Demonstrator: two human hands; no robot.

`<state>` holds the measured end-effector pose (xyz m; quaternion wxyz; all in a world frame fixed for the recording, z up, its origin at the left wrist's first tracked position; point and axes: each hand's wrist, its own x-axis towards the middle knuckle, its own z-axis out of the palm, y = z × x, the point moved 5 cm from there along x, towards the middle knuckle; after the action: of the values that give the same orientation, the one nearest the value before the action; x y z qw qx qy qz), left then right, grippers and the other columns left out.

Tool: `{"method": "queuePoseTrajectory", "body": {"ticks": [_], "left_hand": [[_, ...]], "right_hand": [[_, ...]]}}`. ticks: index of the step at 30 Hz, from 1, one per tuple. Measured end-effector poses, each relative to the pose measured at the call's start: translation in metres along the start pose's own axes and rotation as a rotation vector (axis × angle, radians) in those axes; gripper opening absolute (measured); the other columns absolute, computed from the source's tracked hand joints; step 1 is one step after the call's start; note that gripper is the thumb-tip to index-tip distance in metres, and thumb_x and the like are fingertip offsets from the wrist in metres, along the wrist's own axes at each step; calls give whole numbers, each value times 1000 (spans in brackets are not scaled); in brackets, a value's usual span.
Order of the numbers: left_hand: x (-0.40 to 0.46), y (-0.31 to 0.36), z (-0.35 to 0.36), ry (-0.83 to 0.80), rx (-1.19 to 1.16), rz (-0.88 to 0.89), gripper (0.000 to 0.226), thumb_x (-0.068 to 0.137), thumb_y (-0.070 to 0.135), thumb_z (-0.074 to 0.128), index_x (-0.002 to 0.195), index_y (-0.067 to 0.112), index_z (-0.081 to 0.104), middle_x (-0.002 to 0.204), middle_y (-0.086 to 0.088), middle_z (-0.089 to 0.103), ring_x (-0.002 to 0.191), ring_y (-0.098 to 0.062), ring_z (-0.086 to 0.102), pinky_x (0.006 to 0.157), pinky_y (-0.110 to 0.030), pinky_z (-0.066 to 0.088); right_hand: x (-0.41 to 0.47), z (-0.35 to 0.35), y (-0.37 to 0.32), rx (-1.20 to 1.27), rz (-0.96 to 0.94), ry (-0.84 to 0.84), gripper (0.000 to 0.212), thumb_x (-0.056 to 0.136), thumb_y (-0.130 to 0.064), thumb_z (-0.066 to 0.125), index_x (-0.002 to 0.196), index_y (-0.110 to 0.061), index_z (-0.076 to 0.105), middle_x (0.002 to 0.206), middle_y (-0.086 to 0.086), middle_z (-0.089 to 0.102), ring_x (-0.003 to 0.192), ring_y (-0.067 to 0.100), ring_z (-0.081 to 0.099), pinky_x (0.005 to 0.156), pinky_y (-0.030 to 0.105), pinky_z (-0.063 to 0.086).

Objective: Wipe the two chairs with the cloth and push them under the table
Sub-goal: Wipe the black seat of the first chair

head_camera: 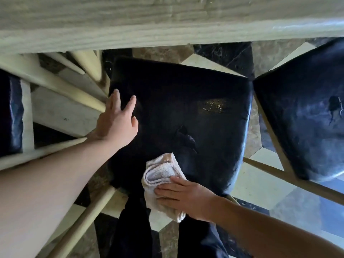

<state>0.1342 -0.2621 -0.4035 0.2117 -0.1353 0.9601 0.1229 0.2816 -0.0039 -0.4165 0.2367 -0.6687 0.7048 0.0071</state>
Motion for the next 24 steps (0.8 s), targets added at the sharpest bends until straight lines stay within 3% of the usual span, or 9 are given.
{"method": "queuePoseTrajectory", "body": {"ticks": [4, 9, 13, 16, 20, 22, 24], "left_hand": [[-1, 0, 3, 18, 7, -6, 68, 92, 24, 55, 155, 24, 29, 164, -21, 11, 150, -37, 17, 90, -53, 48], [-3, 1, 6, 63, -18, 5, 67, 91, 20, 55, 154, 20, 30, 163, -25, 13, 150, -37, 17, 94, -53, 48], [-5, 2, 6, 59, -24, -1, 66, 93, 19, 53, 154, 20, 29, 163, -25, 11, 150, -37, 15, 102, -54, 42], [-2, 2, -1, 54, -22, -45, 66, 91, 10, 51, 153, 26, 35, 164, -19, 17, 144, -39, 32, 91, -55, 48], [6, -1, -19, 69, -11, -33, 71, 82, -2, 48, 147, 25, 44, 155, -15, 40, 112, -44, 60, 76, -49, 50], [9, -2, -27, 115, -32, -55, 69, 80, -4, 48, 145, 18, 44, 131, -20, 62, 86, -45, 64, 68, -47, 47], [14, -2, -31, 136, -44, -116, 66, 81, -3, 48, 144, 13, 40, 100, -24, 69, 74, -43, 61, 65, -45, 45]], "right_hand": [[-44, 13, 19, -140, -99, -64, 74, 84, -29, 60, 154, -27, 35, 163, -9, 28, 152, 15, 20, 124, 42, 7], [-78, 7, 54, -142, -225, -112, 82, 81, -16, 67, 154, -27, 32, 166, -7, 22, 154, 17, 8, 125, 43, 2], [-100, -3, 94, -160, -210, -140, 78, 78, -12, 58, 152, -26, 40, 163, -6, 27, 152, 18, 20, 121, 45, 18], [-118, -17, 134, -148, -6, -77, 83, 72, -1, 55, 151, -20, 42, 159, -2, 34, 148, 22, 30, 116, 44, 22], [-115, -43, 173, 65, 462, 125, 88, 69, 8, 61, 151, -15, 40, 160, 7, 35, 149, 29, 28, 121, 49, 24], [-87, -57, 185, 303, 832, 314, 95, 67, 12, 63, 154, -12, 34, 163, 10, 26, 153, 28, 17, 124, 48, 15], [-43, -71, 194, 509, 1194, 451, 94, 71, 9, 56, 158, -11, 25, 166, 11, 15, 155, 27, 5, 125, 49, 4]]}}
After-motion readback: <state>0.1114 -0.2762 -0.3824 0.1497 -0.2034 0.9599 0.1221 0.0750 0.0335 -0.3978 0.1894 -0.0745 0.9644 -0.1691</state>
